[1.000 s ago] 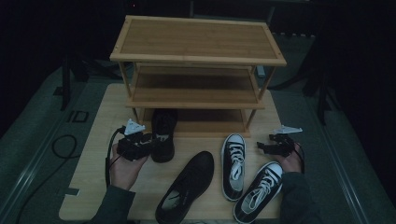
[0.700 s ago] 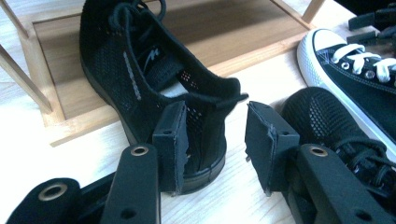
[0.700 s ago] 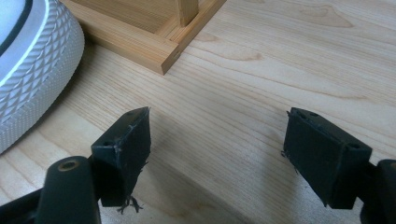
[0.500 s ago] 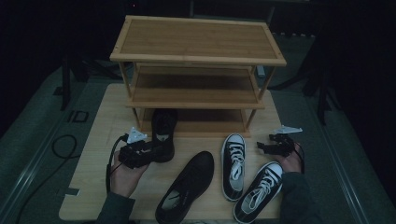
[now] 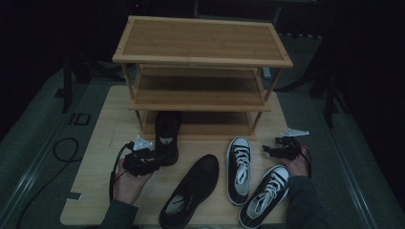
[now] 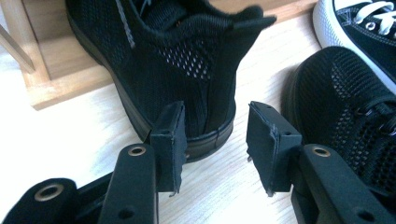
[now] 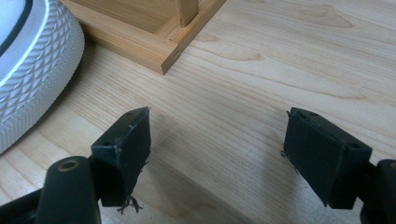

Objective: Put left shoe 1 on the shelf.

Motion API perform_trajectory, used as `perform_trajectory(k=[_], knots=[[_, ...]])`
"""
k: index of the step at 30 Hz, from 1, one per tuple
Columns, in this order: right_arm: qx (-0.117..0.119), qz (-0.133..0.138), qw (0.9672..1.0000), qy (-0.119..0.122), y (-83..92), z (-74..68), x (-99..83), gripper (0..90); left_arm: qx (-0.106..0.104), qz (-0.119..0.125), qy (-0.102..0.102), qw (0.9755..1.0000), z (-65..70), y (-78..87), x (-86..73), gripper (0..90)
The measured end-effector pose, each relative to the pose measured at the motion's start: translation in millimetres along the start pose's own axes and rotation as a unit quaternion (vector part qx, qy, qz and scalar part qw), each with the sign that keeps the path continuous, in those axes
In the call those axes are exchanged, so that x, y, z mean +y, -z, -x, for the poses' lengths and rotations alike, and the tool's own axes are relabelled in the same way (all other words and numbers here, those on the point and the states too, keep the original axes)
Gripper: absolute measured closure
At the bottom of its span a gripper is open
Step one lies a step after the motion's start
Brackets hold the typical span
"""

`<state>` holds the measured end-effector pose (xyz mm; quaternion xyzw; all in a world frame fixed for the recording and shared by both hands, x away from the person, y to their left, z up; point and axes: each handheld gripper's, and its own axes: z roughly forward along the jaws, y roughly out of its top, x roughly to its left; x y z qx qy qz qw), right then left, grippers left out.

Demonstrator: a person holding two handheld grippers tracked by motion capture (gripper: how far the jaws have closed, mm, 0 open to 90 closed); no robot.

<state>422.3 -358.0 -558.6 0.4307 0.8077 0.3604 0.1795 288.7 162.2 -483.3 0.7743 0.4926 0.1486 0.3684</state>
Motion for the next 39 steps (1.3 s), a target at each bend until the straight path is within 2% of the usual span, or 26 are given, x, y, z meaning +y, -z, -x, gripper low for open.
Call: perform_trajectory(k=[10,16,20,27,29,39], knots=[[0.000,0.000,1.0000,0.000,0.0,0.1,0.0,22.8,-0.008,-0.018,-0.005,0.9998,3.1,-9.3,-7.1,57.8],[0.000,0.000,1.0000,0.000,0.0,0.1,0.0,22.8,-0.011,-0.029,-0.008,0.9995,4.5,-15.4,-9.9,61.3],[0.000,0.000,1.0000,0.000,0.0,0.1,0.0,22.8,-0.006,-0.040,-0.014,0.9991,6.3,-19.7,-11.2,67.5],[0.000,0.000,1.0000,0.000,0.0,-0.1,0.0,22.8,0.000,-0.058,-0.018,0.9982,7.4,-28.8,-14.5,84.6],[0.000,0.000,1.0000,0.000,0.0,0.1,0.0,22.8,0.008,-0.065,-0.016,0.9977,7.1,-32.4,-16.2,88.5],[0.000,0.000,1.0000,0.000,0.0,0.0,0.0,22.8,0.005,-0.076,-0.018,0.9970,8.3,-38.0,-19.5,89.7]])
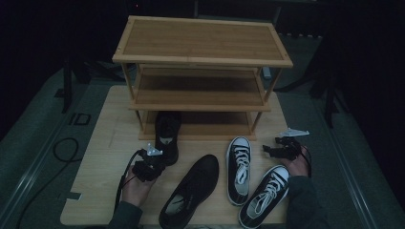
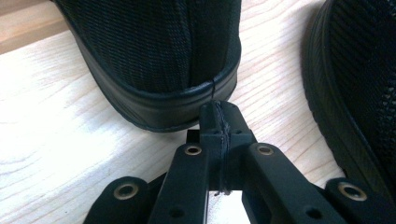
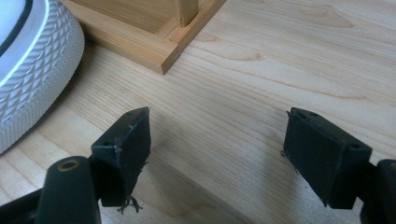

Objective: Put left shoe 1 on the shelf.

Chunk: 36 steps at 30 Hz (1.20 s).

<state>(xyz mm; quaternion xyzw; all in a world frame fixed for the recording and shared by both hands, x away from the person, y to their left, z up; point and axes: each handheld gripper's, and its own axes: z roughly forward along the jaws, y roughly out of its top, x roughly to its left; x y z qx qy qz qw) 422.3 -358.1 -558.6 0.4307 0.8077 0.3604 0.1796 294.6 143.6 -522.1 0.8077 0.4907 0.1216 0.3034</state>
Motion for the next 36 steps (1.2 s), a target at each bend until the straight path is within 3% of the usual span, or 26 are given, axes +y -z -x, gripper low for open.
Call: perform_trajectory(k=[16,31,36], knots=[[0.000,0.000,1.0000,0.000,0.0,0.0,0.0,22.8,0.003,-0.031,-0.004,0.9995,1.6,-16.1,-5.3,89.7],[0.000,0.000,1.0000,0.000,0.0,0.0,0.0,22.8,0.015,-0.027,0.011,0.9995,-7.0,-16.6,1.0,89.6],[0.000,0.000,1.0000,0.000,0.0,0.1,0.0,22.8,0.016,-0.031,0.007,0.9994,-6.2,-20.6,2.6,89.5]])
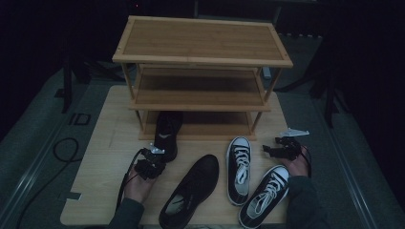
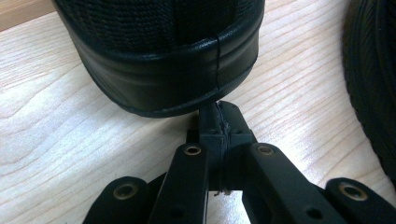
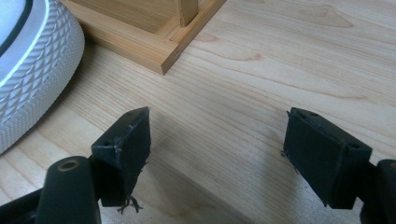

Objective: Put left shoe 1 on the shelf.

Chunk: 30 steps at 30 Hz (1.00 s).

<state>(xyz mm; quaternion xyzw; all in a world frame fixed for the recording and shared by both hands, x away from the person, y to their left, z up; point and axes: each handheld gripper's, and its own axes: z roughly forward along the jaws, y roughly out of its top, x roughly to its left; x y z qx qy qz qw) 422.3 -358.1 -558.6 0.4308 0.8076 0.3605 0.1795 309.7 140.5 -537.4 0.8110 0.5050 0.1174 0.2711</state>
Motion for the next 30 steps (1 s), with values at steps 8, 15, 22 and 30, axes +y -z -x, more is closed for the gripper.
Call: perform_trajectory(k=[8,15,22,30], knots=[[0.000,0.000,1.0000,0.000,0.0,-0.1,0.0,22.8,-0.004,-0.005,-0.005,1.0000,-0.3,-1.9,8.1,89.5],[0.000,0.000,1.0000,0.000,0.0,0.0,0.0,22.8,-0.001,-0.007,0.002,1.0000,-6.3,-7.1,19.3,89.5],[0.000,0.000,1.0000,0.000,0.0,0.1,0.0,22.8,0.004,-0.011,0.004,0.9999,-10.5,-14.6,31.4,89.5],[0.000,0.000,1.0000,0.000,0.0,0.1,0.0,22.8,0.015,-0.016,0.013,0.9997,-17.7,-22.8,45.9,89.5]])
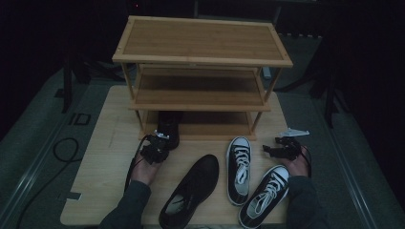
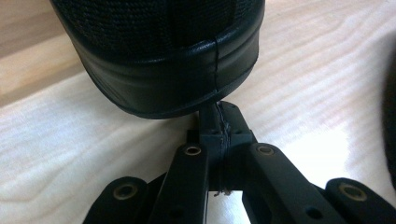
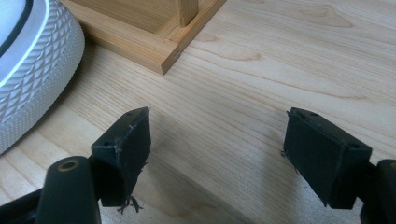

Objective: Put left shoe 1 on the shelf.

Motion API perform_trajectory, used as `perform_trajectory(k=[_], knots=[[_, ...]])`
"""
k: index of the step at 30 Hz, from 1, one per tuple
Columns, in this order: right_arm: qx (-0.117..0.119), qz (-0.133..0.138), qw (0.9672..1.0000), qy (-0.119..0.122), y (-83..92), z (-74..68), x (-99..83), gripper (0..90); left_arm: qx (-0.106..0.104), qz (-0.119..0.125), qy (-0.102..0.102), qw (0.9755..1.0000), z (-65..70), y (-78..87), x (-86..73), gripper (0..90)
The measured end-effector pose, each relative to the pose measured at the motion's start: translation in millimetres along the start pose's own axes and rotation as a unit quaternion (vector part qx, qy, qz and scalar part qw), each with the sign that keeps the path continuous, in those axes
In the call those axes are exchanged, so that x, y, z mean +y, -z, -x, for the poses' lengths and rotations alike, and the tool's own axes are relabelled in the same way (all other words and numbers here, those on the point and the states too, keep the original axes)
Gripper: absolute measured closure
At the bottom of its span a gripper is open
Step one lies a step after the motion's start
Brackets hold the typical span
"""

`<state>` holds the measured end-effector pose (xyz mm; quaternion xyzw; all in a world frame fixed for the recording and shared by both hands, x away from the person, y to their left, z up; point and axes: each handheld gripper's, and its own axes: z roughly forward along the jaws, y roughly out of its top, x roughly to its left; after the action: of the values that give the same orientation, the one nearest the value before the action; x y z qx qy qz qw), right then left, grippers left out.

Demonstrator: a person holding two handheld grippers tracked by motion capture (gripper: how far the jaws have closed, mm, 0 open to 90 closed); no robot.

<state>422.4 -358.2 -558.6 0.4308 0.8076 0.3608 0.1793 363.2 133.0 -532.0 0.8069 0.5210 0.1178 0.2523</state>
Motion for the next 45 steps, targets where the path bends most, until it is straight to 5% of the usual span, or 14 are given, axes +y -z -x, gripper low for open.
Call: perform_trajectory(k=[25,35,45], knots=[[0.001,0.000,1.0000,-0.001,0.0,0.2,0.0,22.8,-0.008,-0.005,0.025,0.9996,-14.7,-16.3,21.8,86.7],[0.002,0.001,1.0000,-0.002,0.1,0.4,0.0,22.8,-0.028,0.008,0.014,0.9995,-16.6,0.3,16.4,67.2],[0.001,0.000,1.0000,-0.001,0.0,0.1,0.0,22.8,-0.055,0.031,0.001,0.9980,-13.6,22.3,2.9,63.6]])
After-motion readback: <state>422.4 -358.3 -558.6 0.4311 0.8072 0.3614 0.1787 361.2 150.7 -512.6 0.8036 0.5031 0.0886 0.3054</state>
